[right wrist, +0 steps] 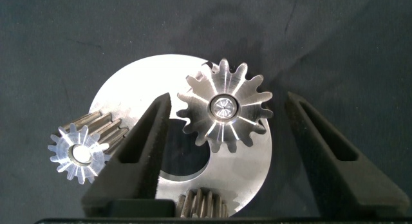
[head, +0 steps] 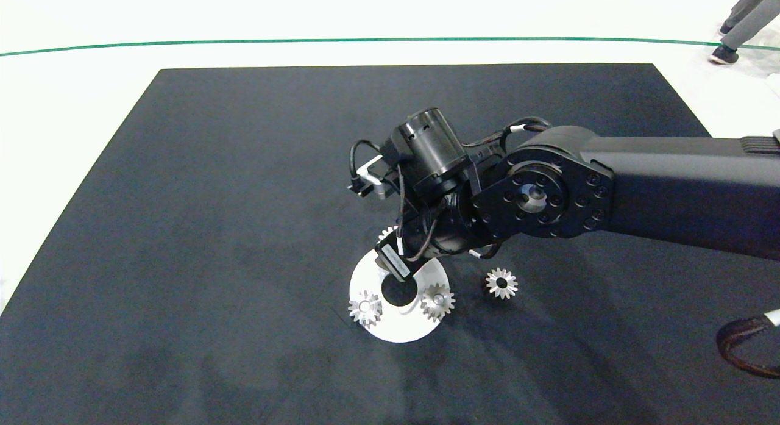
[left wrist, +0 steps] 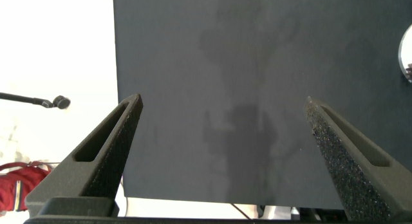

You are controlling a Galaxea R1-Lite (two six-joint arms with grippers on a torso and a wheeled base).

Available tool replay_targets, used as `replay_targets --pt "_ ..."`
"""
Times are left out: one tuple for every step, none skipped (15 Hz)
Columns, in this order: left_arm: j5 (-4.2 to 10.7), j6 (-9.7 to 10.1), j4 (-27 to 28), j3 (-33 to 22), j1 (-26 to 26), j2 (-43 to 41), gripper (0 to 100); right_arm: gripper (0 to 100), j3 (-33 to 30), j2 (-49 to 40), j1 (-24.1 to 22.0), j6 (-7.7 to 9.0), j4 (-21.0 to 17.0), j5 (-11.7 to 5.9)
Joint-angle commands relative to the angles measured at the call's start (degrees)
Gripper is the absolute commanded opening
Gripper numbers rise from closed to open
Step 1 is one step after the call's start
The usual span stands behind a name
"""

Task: Remove an incorrectly installed larger gear and replace it with the correct smaller gear

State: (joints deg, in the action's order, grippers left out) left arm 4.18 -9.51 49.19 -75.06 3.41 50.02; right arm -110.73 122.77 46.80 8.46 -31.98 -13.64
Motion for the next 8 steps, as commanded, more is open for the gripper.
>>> replay_targets --pt "0.04 -0.07 0.29 0.0 -0.25 -0.18 100 64 -0.02 -0.08 -0.04 -0.02 -0.1 0.02" --pt "0.04 -0.07 0.29 0.0 -0.6 -0.18 100 61 -0.1 0.45 -0.04 -0.46 -0.02 0.02" --pt "0.04 -0.07 0.29 0.0 -0.6 -0.18 100 59 -0.45 0.63 0.05 -1.34 0.07 -0.16" --pt "0.04 -0.07 0.29 0.0 -0.6 -0.18 100 58 -0.45 0.71 0.05 -1.78 0.07 -0.16" --pt "0.04 -0.07 0.29 0.0 -0.6 -0.27 100 55 -0.45 0.89 0.05 -1.78 0.16 -0.16" --pt "0.04 -0.07 0.29 0.0 -0.6 -0.27 100 53 -0.54 0.98 0.05 -1.87 0.16 -0.16" --pt "0.04 -0.07 0.29 0.0 -0.6 -0.27 100 52 -0.54 0.98 0.05 -1.78 0.16 -0.16" --pt "0.04 -0.07 0.29 0.0 -0.6 -0.27 100 49 -0.54 0.89 0.13 -1.87 0.16 -0.16"
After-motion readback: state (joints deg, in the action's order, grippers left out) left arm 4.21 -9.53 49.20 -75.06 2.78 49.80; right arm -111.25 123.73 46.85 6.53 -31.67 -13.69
